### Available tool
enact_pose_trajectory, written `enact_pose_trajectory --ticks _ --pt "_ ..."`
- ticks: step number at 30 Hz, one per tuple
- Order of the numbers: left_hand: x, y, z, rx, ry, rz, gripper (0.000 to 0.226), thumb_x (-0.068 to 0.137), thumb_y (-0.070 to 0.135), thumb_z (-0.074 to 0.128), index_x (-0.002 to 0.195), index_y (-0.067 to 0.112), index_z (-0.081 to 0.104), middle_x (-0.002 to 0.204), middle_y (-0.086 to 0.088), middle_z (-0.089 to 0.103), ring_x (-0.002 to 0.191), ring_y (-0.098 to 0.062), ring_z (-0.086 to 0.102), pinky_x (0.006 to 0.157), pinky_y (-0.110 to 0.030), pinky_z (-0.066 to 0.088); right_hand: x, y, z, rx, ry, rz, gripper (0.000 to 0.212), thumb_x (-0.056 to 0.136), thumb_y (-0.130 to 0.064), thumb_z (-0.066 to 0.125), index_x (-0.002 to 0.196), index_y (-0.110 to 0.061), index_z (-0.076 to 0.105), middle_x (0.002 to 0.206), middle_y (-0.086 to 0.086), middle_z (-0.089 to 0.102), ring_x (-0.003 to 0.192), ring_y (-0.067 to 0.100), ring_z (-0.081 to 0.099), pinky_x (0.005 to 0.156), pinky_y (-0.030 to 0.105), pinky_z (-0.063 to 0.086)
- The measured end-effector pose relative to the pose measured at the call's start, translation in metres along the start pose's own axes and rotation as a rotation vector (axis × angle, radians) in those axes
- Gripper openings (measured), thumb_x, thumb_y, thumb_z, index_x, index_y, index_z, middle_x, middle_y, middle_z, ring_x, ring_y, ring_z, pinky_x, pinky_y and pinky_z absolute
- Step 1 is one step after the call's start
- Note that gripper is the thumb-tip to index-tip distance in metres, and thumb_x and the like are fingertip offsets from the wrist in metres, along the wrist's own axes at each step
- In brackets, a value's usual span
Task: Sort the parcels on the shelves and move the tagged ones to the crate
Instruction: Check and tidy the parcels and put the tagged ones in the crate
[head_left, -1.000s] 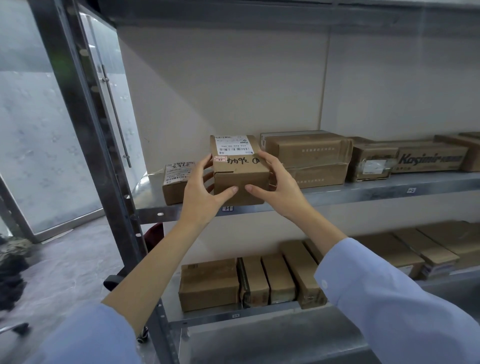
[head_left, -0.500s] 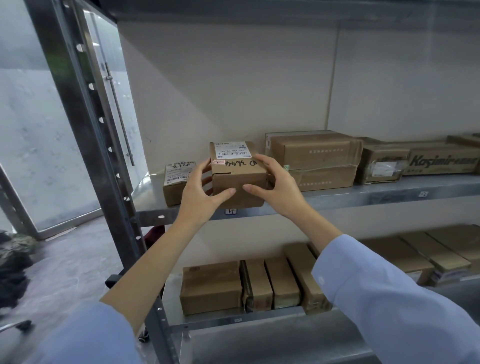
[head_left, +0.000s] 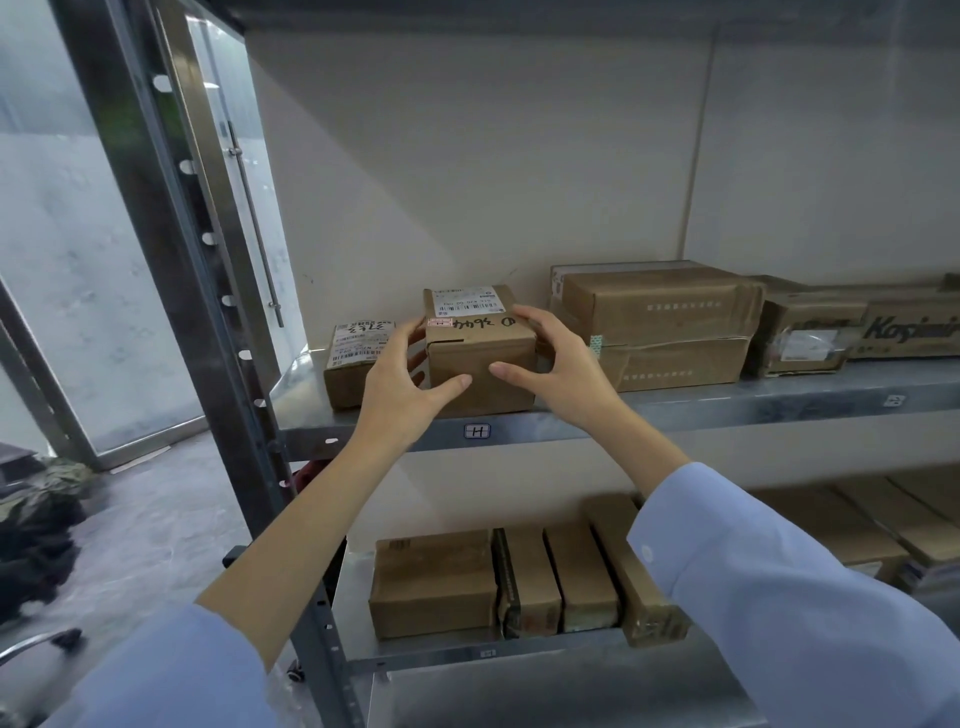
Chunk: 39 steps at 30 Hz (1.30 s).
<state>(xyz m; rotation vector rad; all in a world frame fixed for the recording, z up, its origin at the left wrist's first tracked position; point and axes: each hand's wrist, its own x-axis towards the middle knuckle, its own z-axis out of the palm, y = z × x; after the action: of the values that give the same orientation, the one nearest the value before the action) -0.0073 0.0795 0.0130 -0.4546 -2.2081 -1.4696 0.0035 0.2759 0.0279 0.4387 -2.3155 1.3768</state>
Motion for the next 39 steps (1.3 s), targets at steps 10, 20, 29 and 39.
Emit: enact_pose_trajectory --ticks 10,20,29,39 --pt "0.007 -0.003 0.002 -0.073 -0.004 -0.028 0.074 0.076 0.017 0.082 0.140 0.018 0.045 0.140 0.002 0.051 0.131 -0.015 0.048 0.103 -0.040 0.049 0.008 0.003 0.000 -0.038 -0.012 0.029 0.070 0.081 -0.030 0.078 0.142 -0.022 0.045 0.132 -0.004 0.058 0.120 0.010 0.054 0.106 0.033 0.045" --pt "0.000 0.003 -0.005 0.067 -0.019 0.025 0.071 0.079 0.020 0.080 0.140 0.019 0.044 0.140 0.001 0.052 0.129 -0.017 0.048 0.105 -0.043 0.047 0.004 0.001 -0.002 -0.084 -0.025 0.053 0.072 0.085 -0.034 0.074 0.146 -0.023 0.038 0.142 -0.004 0.051 0.128 0.011 0.047 0.109 0.039 0.042" --pt "-0.010 0.018 -0.019 0.359 0.088 0.214 0.059 0.089 0.033 0.068 0.141 0.017 0.045 0.137 -0.004 0.053 0.127 -0.021 0.047 0.106 -0.039 0.041 -0.016 -0.025 -0.011 -0.529 0.119 -0.122 0.069 0.092 -0.050 0.059 0.151 -0.026 0.033 0.132 0.000 0.052 0.118 0.020 0.049 0.093 0.043 0.048" --pt "-0.009 0.029 -0.022 0.805 -0.024 0.336 0.070 0.093 0.061 0.037 0.152 0.023 0.031 0.156 0.005 0.033 0.139 -0.023 0.028 0.108 -0.046 0.025 -0.037 -0.042 -0.020 -0.823 0.087 -0.073 0.072 0.095 -0.060 0.044 0.156 -0.025 0.022 0.158 -0.002 0.030 0.144 0.023 0.026 0.112 0.043 0.030"
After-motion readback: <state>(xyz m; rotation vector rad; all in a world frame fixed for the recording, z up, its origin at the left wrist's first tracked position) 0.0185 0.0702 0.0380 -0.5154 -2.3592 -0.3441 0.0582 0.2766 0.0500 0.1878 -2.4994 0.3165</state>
